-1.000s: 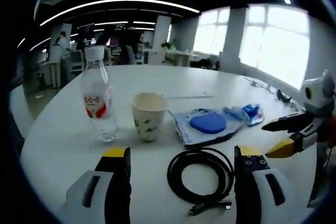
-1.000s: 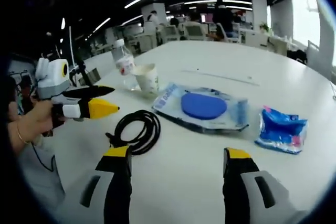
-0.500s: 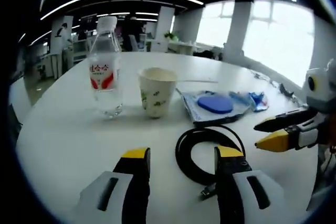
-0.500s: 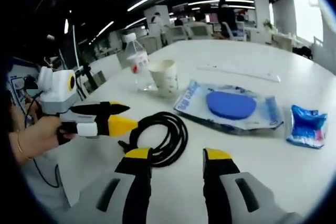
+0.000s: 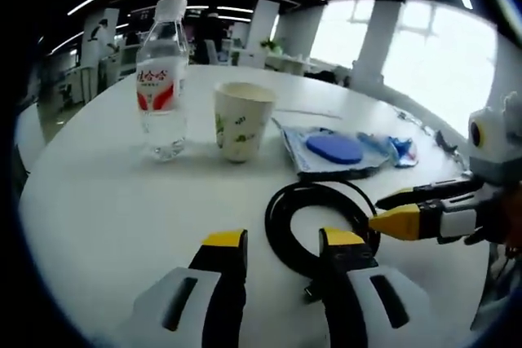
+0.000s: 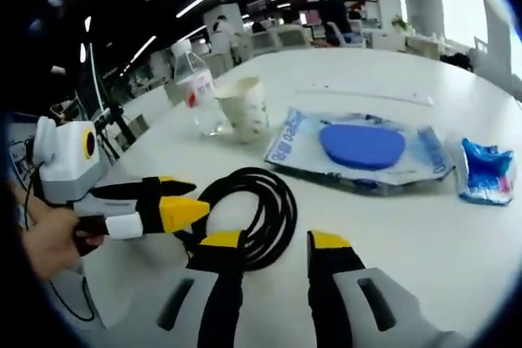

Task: Arrange the tabletop items into an orderly group along one side of the table until the central work area is clear of visible clutter.

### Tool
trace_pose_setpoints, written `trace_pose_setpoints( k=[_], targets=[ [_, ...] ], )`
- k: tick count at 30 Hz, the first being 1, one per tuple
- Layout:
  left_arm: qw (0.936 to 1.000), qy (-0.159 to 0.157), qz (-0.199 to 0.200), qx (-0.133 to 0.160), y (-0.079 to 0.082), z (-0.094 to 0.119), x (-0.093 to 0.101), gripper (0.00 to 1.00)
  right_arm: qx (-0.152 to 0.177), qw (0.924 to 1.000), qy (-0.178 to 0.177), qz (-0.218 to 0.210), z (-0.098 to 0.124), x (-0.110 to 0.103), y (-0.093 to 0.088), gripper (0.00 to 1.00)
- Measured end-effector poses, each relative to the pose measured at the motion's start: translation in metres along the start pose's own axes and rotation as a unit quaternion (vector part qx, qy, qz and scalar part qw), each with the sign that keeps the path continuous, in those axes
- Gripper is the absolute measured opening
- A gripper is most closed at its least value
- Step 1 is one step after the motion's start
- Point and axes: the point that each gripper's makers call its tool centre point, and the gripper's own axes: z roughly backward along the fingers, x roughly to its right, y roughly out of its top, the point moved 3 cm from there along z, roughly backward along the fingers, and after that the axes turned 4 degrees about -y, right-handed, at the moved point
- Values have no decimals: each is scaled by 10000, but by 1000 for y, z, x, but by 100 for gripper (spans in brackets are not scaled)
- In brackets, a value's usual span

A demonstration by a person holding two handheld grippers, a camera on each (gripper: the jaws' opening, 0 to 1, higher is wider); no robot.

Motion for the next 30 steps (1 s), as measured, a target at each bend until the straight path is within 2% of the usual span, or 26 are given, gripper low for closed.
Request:
trace_pose_setpoints(
  k=[4, 8, 14, 23, 30],
  targets=[
    [10000, -20, 44, -74, -6, -4, 1, 27, -54, 10000, 0, 35, -7, -3, -2, 24],
    [10000, -18, 72, 11, -6, -5, 1, 22, -70, 10000, 2, 17, -10, -5, -4, 24],
    [9999, 8, 113, 7, -6, -6, 3, 19, -48, 9999, -87, 20, -13, -6, -3, 24],
    [9993, 251, 273, 66, -6, -8, 3, 16, -72, 9994, -343, -45, -16, -8, -3, 22],
    [9985, 385, 342, 190, -6, -6, 3, 9, -198, 9981, -468, -344, -13, -7, -6, 16]
  ],
)
